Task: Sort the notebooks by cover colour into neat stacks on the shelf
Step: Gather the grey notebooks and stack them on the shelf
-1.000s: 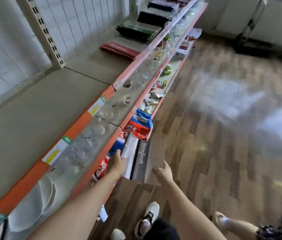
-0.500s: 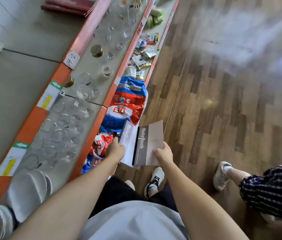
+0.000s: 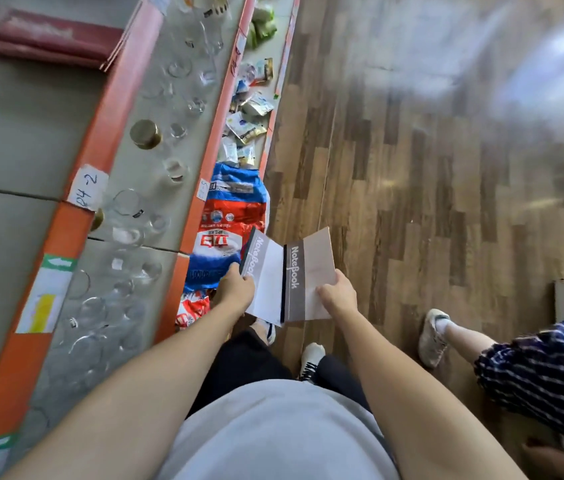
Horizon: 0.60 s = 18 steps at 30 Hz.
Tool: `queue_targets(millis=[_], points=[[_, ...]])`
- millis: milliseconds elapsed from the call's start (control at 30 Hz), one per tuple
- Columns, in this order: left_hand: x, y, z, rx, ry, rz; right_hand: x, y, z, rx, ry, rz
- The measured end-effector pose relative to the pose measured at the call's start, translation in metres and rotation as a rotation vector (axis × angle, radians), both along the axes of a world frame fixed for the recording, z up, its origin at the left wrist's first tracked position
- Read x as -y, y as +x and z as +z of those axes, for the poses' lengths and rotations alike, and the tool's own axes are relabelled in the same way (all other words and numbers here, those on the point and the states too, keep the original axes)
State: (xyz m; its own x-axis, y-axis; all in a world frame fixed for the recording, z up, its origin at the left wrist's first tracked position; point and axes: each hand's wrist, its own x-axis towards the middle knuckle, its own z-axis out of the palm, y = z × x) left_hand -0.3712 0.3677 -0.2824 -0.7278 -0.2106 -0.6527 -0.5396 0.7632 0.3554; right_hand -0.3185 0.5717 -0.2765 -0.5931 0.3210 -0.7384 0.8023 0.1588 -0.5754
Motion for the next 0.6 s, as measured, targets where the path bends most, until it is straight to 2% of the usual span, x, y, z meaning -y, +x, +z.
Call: queue_targets(millis=[300, 467, 600], points=[[-0.023, -0.112, -0.004, -0.028, 0.109, -0.030, -0.019, -0.087, 0.012, 0.073, 0.107, -0.108], [-0.044, -0.157, -0.002, -0.024, 0.171, -0.054, -0.036, -0.126, 0.014, 0.020, 0.033, -0.318], [-0.067, -0.189, 0.002, -0.031, 0.192, -0.067, -0.059, -0.159, 0.013, -0.029, -0.031, -0.364]])
